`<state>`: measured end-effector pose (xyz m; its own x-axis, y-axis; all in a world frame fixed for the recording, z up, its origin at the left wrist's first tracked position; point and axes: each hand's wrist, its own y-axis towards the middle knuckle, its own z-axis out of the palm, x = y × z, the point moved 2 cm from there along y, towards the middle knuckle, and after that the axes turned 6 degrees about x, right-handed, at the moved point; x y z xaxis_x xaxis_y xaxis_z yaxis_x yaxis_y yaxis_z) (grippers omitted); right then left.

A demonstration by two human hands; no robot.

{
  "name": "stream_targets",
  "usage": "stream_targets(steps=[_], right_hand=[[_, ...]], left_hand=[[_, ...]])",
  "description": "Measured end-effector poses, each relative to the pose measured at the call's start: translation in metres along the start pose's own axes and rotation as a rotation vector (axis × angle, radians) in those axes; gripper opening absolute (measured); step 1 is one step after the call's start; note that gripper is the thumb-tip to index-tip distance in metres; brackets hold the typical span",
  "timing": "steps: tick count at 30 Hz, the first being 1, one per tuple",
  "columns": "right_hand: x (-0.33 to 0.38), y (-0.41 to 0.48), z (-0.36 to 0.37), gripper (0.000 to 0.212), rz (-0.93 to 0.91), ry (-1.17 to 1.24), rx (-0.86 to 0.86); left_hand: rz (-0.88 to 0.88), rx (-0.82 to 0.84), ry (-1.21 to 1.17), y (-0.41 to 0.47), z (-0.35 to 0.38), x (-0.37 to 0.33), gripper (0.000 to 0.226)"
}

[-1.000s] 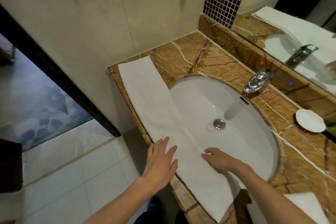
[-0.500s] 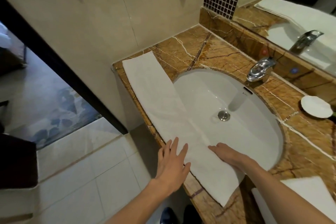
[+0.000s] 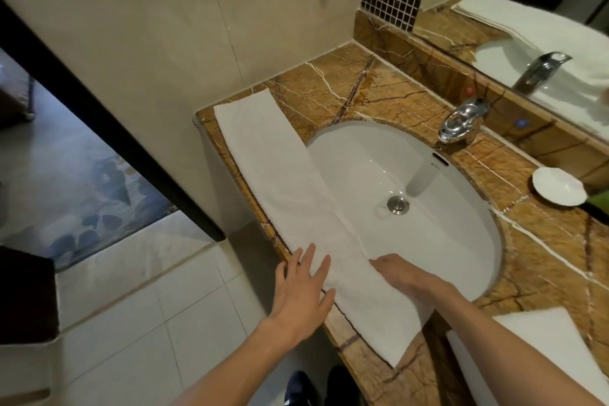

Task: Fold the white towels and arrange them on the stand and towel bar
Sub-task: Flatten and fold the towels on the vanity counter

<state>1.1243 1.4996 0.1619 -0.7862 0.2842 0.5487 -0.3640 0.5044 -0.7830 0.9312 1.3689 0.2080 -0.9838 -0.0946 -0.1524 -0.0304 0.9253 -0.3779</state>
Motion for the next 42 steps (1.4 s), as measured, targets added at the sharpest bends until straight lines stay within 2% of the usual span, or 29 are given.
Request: stream_targets(steps=[6,13,16,20,22,25,28,33,38,40,42], right_hand=[[0.006,-0.015,0.003,0.042,-0.022,-0.009,-0.009],[0.008,-0.040,0.008,0.038,-0.092,-0.140,-0.161],[0.010,-0.044,0.009,0.035,-0.077,-0.132,-0.156],[0.019,-0.044,0.009,0.033,-0.020,-0.110,-0.033],[0.023,-0.044,0.006,0.029,-0.006,-0.065,-0.027],[0.027,-0.046,0.003,0.023,0.000,0.002,-0.098],[0.033,-0.056,0.003,0.027,-0.018,0.037,-0.203],[0.036,-0.078,0.017,0.029,-0.052,-0.164,-0.306],[0.034,-0.087,0.033,0.033,-0.040,-0.625,-0.409],[0.031,-0.089,0.036,0.035,-0.047,-0.679,-0.499],[0.026,-0.091,0.037,0.037,-0.064,-0.635,-0.574]], left_hand=[[0.000,-0.012,0.000,-0.006,0.000,-0.001,0.063],[-0.037,-0.015,-0.044,-0.013,-0.001,0.002,0.064],[-0.055,-0.027,-0.078,-0.017,0.002,0.004,0.064],[-0.039,-0.021,-0.098,-0.018,0.000,0.003,0.064],[-0.017,-0.006,-0.118,-0.018,-0.002,0.004,0.064],[0.019,0.018,-0.153,-0.019,-0.007,0.006,0.062],[0.056,0.043,-0.129,-0.020,-0.014,0.010,0.060],[0.091,0.043,-0.071,-0.029,-0.016,0.012,0.062],[0.177,0.050,-0.014,-0.024,-0.016,-0.007,0.066],[0.192,0.094,0.024,-0.023,-0.013,-0.015,0.067],[0.195,0.127,0.060,-0.021,-0.010,-0.020,0.067]])
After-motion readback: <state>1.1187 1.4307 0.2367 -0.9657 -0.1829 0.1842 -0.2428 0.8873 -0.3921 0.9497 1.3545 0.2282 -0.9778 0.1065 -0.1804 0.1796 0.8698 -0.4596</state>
